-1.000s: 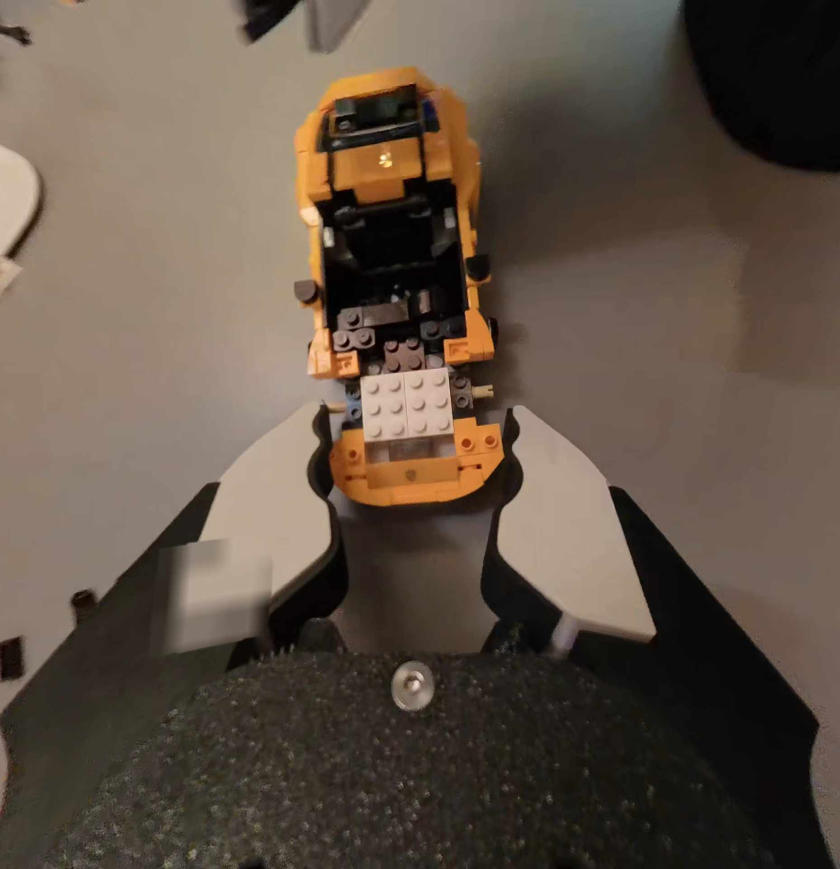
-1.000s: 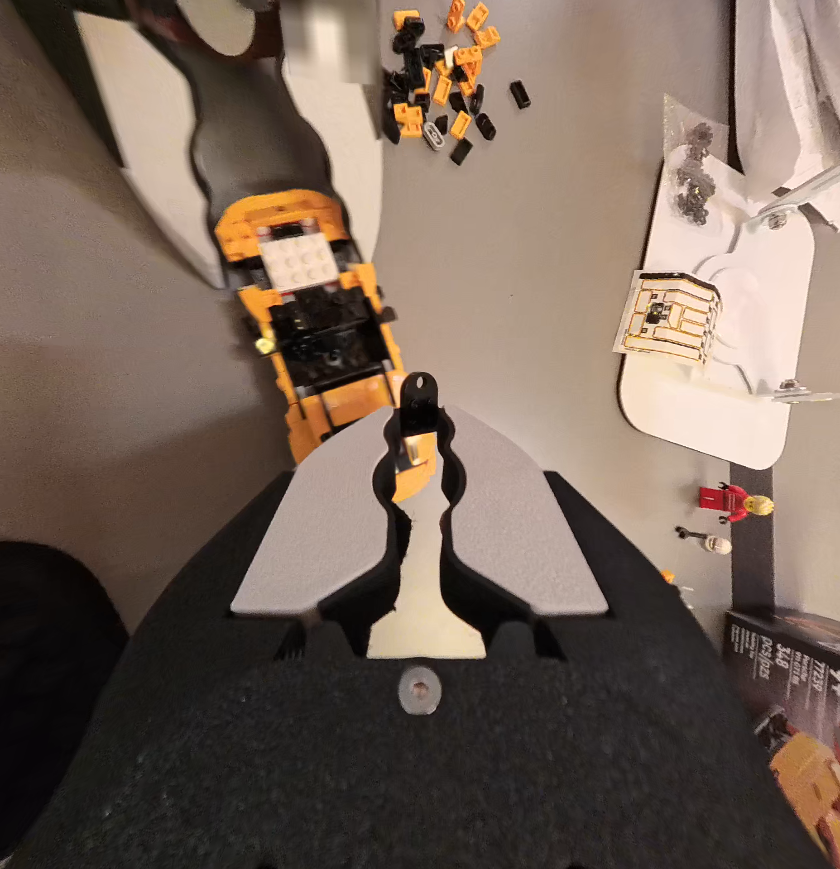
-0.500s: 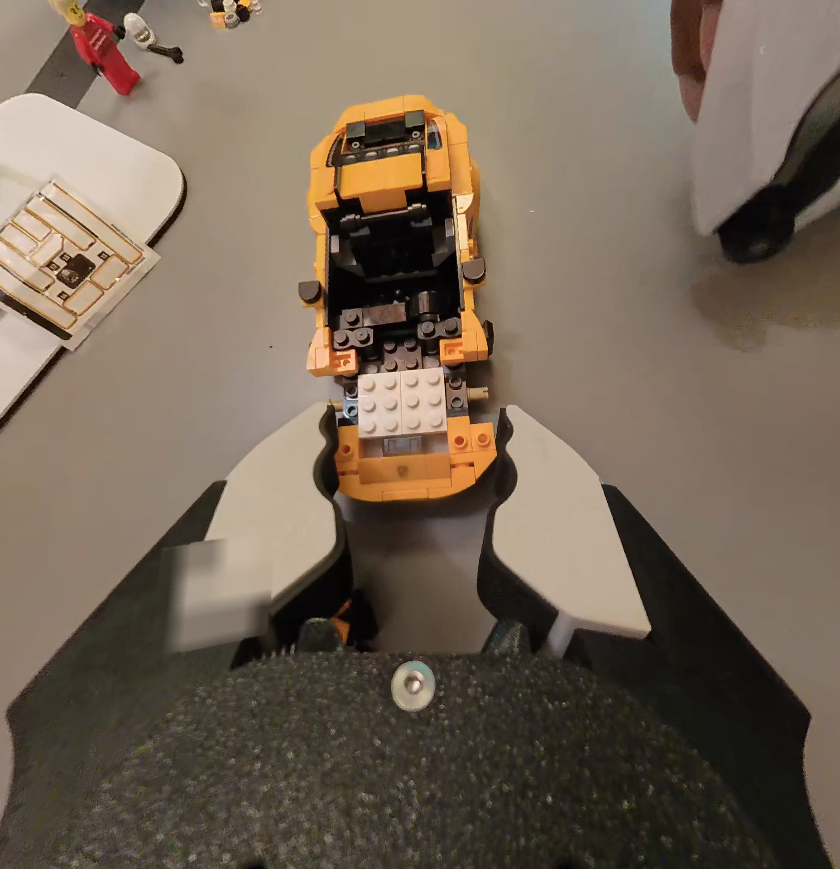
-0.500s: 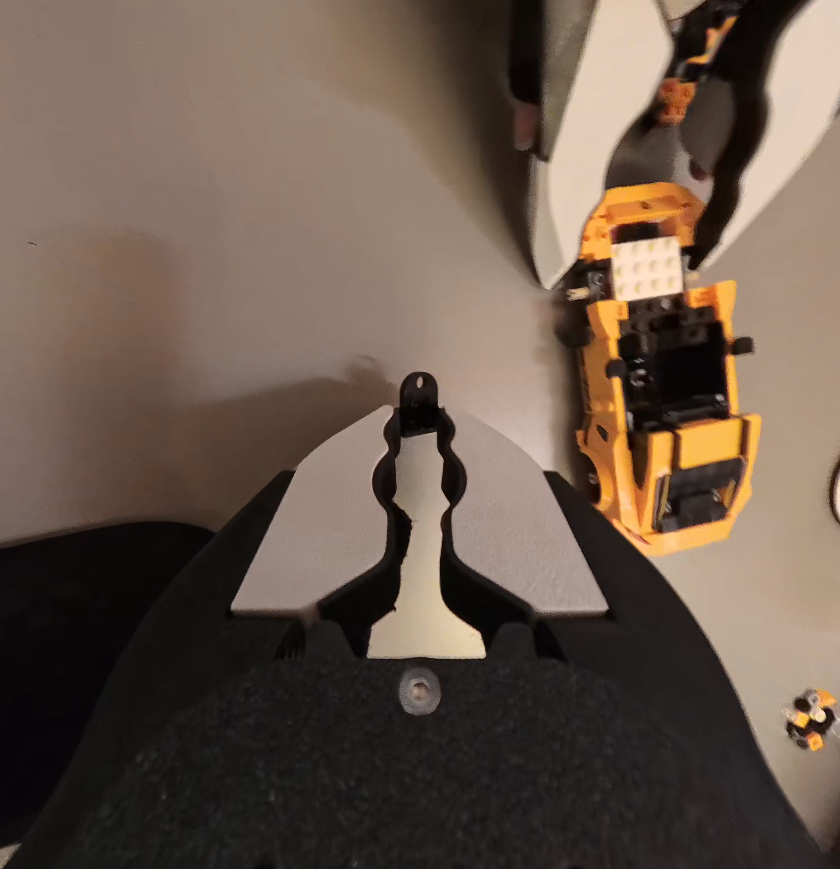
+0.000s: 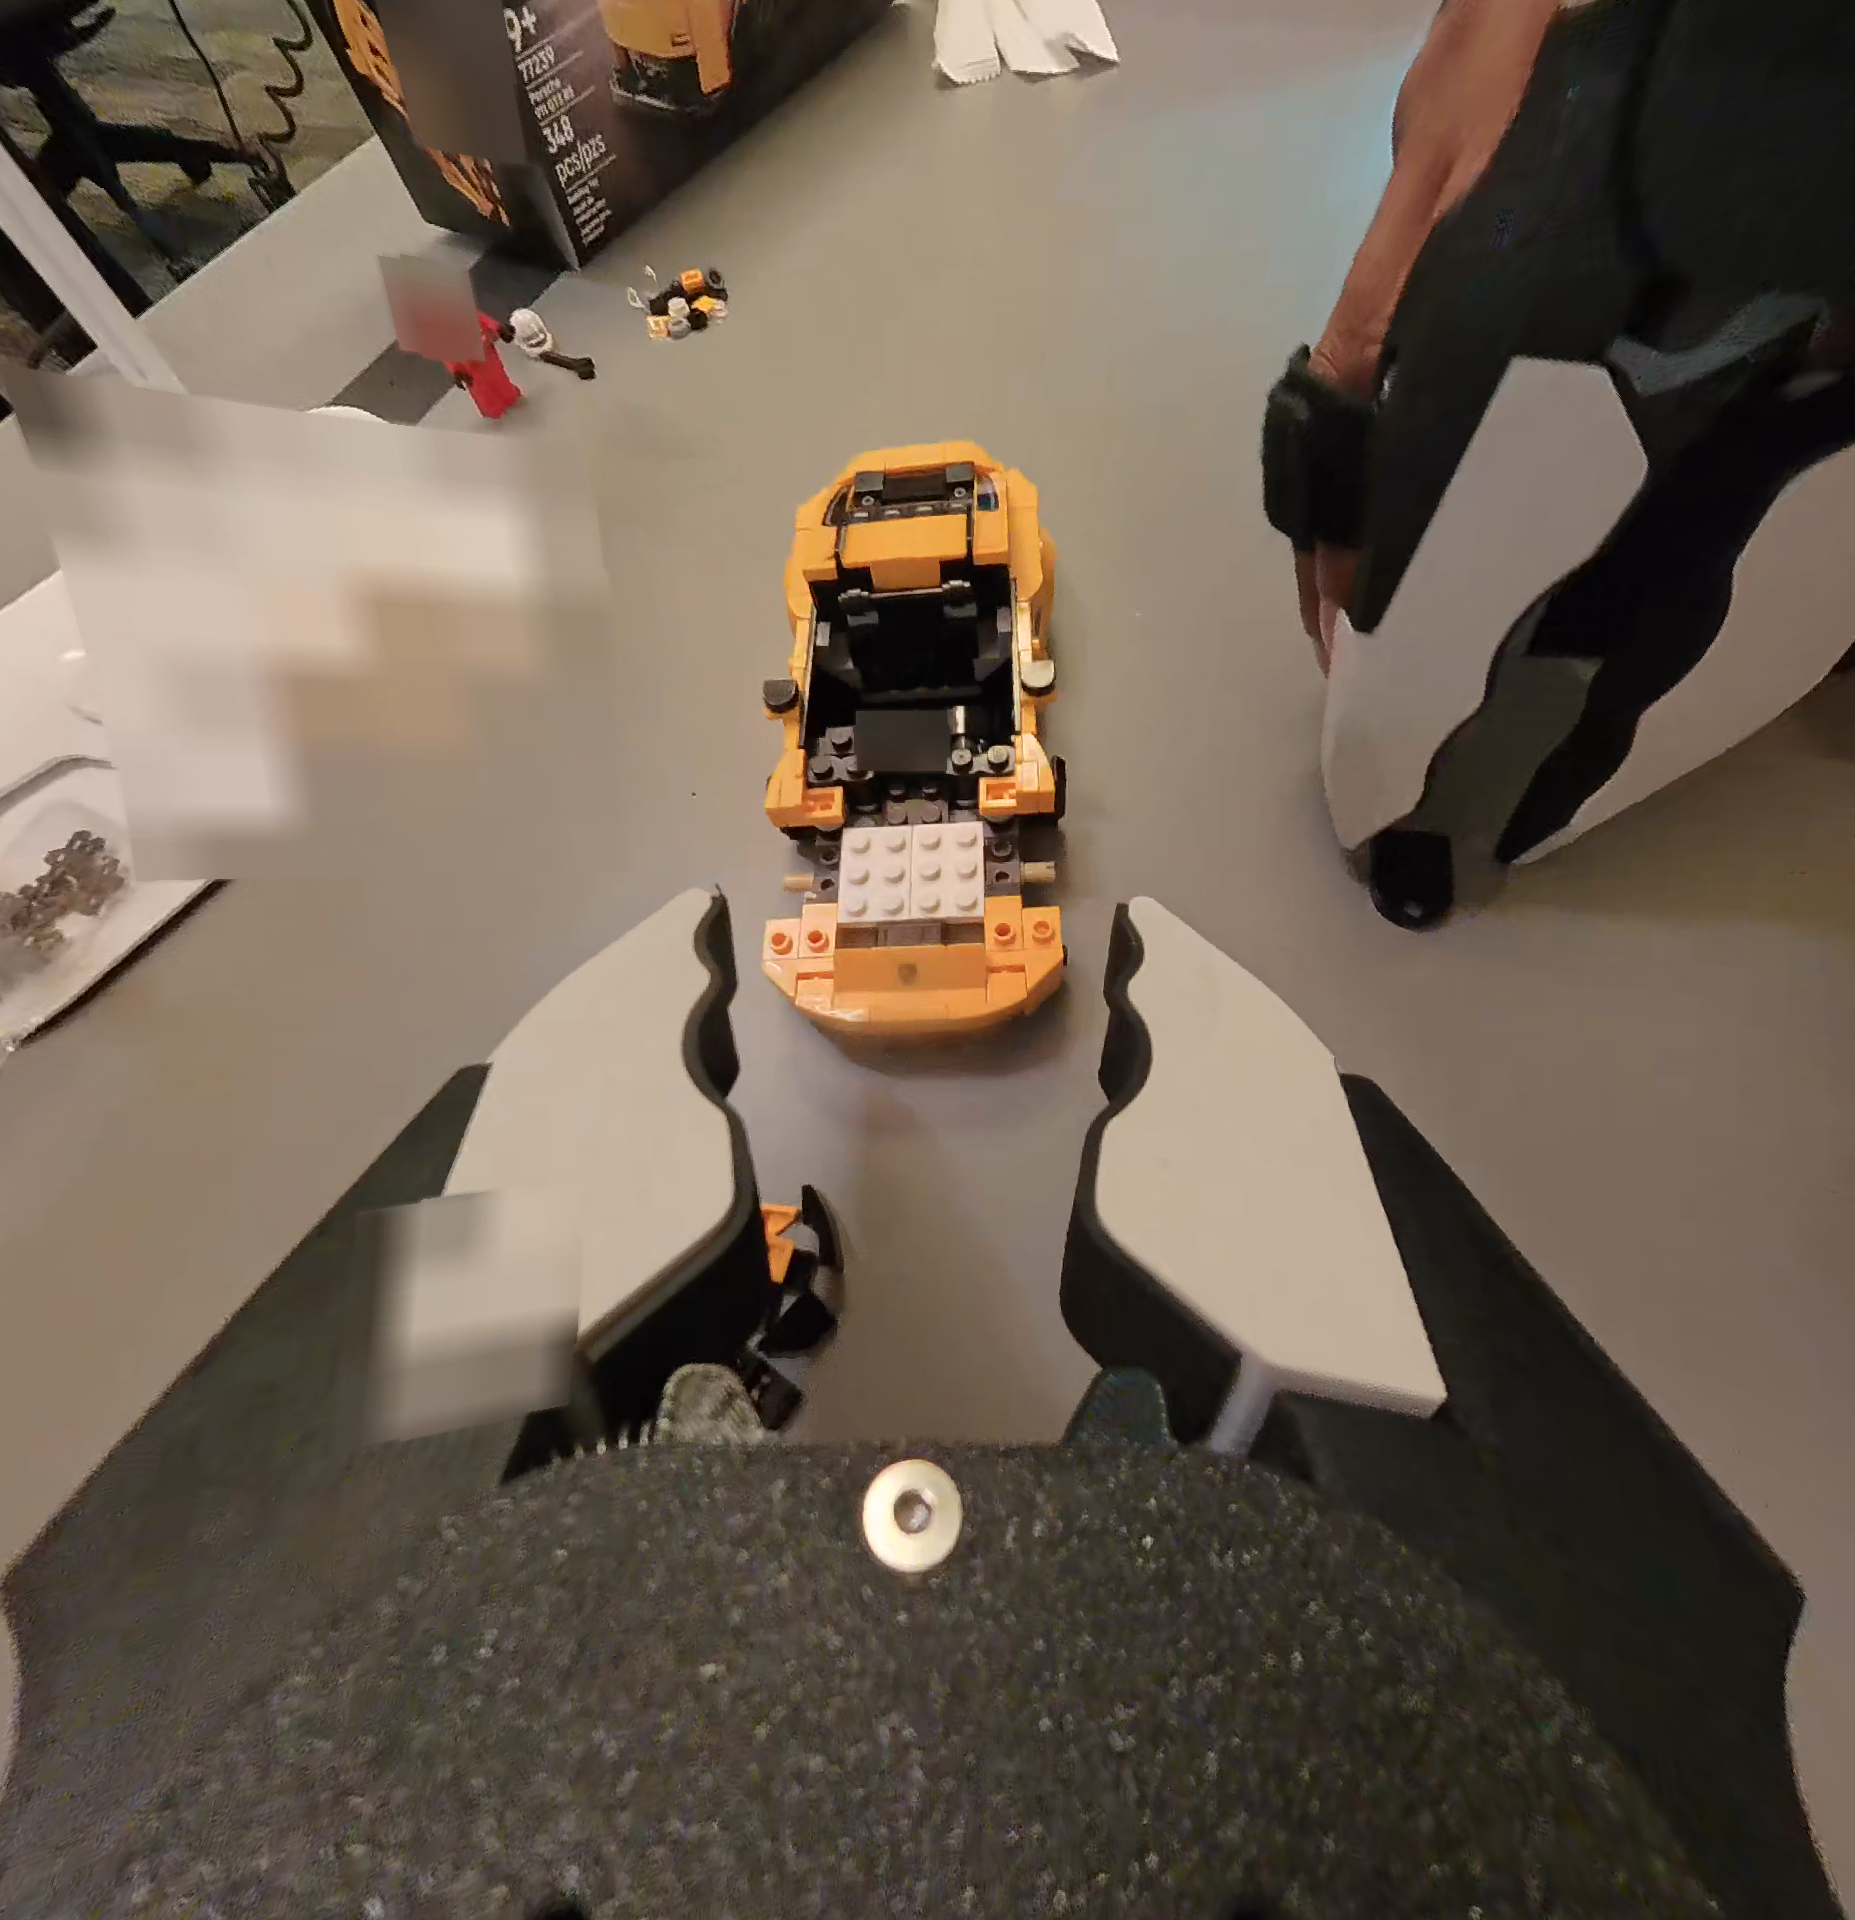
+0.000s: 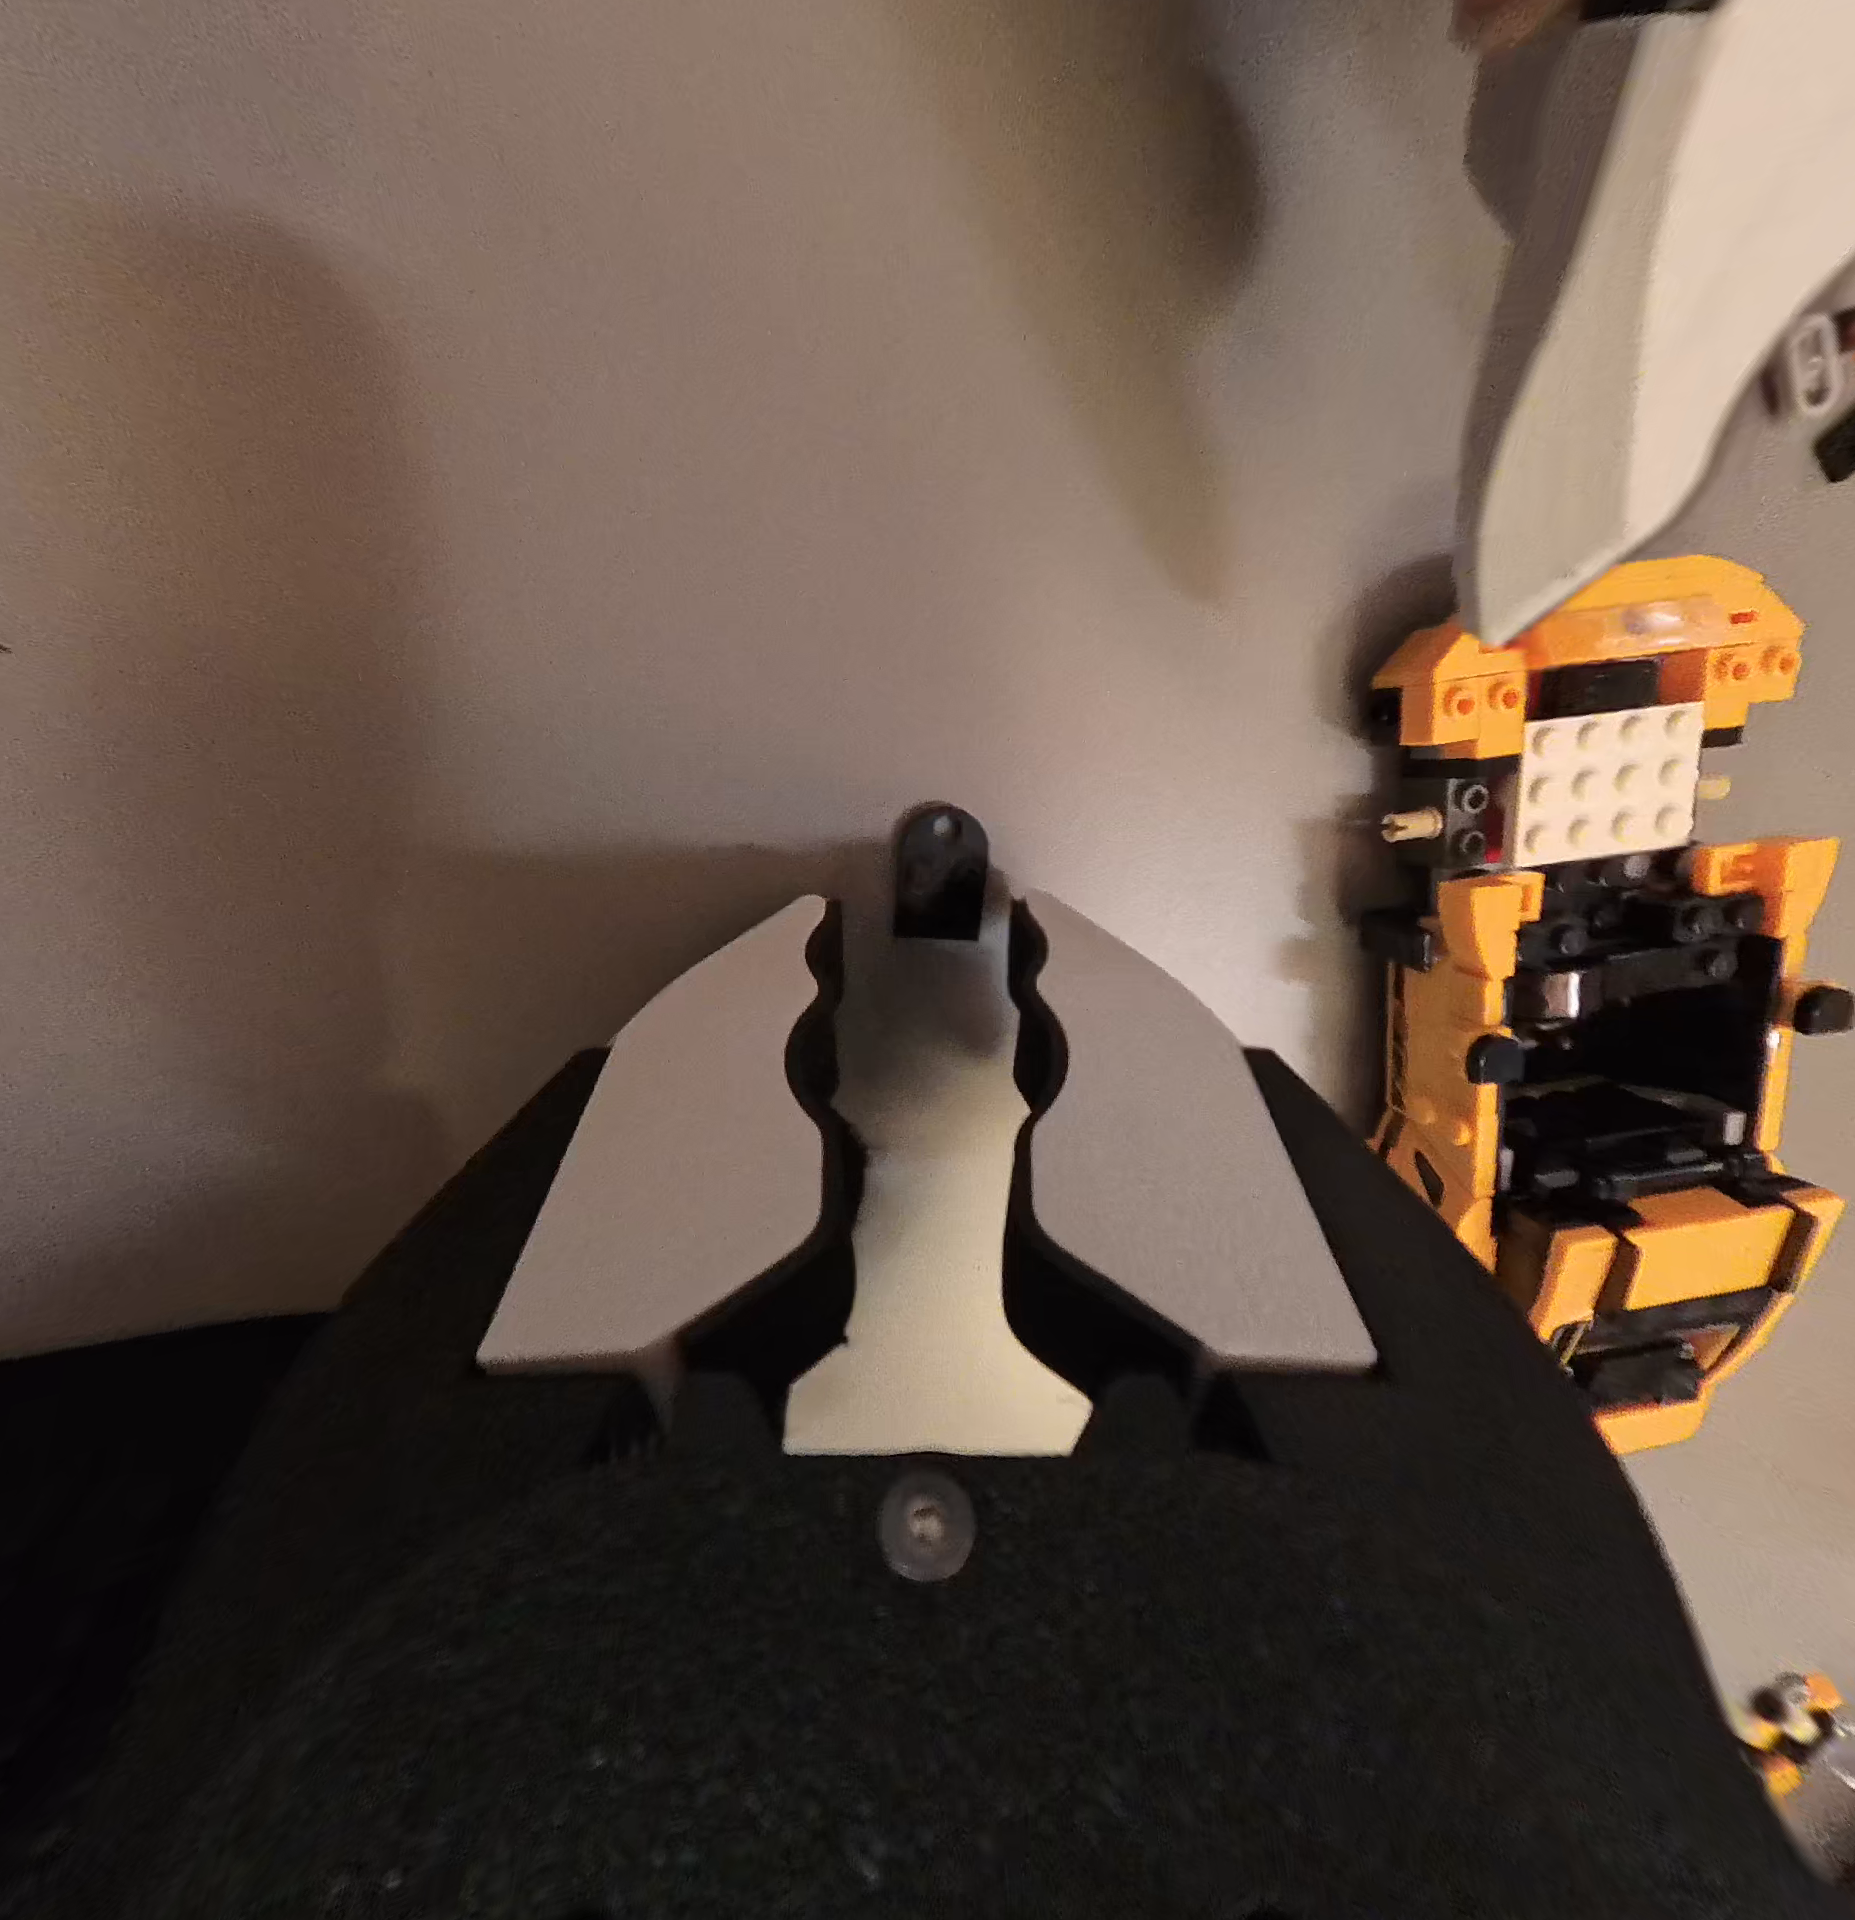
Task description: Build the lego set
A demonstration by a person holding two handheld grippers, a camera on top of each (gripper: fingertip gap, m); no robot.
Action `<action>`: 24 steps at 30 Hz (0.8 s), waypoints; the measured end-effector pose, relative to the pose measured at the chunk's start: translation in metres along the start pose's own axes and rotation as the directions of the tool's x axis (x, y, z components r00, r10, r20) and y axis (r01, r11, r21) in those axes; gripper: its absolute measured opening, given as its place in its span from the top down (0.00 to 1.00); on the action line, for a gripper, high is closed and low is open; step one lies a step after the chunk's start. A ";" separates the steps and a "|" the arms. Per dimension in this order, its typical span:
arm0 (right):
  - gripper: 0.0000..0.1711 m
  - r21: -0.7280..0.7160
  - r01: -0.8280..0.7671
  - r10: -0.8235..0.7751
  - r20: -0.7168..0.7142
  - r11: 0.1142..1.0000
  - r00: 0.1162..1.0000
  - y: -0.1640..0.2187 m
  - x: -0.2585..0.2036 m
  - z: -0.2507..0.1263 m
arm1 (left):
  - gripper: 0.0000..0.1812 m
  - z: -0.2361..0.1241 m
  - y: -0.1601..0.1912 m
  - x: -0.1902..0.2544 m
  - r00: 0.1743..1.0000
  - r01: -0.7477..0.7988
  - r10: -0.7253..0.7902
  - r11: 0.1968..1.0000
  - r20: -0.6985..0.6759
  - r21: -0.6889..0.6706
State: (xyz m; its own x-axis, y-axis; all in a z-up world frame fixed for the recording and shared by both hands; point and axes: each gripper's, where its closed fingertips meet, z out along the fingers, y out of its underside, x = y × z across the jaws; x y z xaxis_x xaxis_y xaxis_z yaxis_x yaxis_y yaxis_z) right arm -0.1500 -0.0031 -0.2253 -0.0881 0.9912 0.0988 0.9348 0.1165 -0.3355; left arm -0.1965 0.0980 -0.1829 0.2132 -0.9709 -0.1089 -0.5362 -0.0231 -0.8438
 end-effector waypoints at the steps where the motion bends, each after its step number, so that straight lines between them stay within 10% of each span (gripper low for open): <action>1: 0.81 0.018 -0.015 0.015 0.000 1.000 1.000 -0.001 0.001 -0.001 | 0.62 0.000 0.000 0.001 1.000 -0.011 0.011 1.000 0.000 -0.001; 24: 0.90 0.190 -0.120 0.116 0.032 0.974 0.993 -0.011 0.000 0.005 | 0.65 0.006 0.004 0.017 0.997 -0.045 0.044 0.999 -0.061 -0.014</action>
State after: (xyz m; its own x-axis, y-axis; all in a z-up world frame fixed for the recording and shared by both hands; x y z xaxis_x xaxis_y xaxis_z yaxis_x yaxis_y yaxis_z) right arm -0.1617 -0.0043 -0.2265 0.0098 0.9995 0.0294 0.8561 0.0068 -0.5167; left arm -0.1897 0.0830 -0.1912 0.1393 -0.9838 -0.1132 -0.5569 0.0167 -0.8304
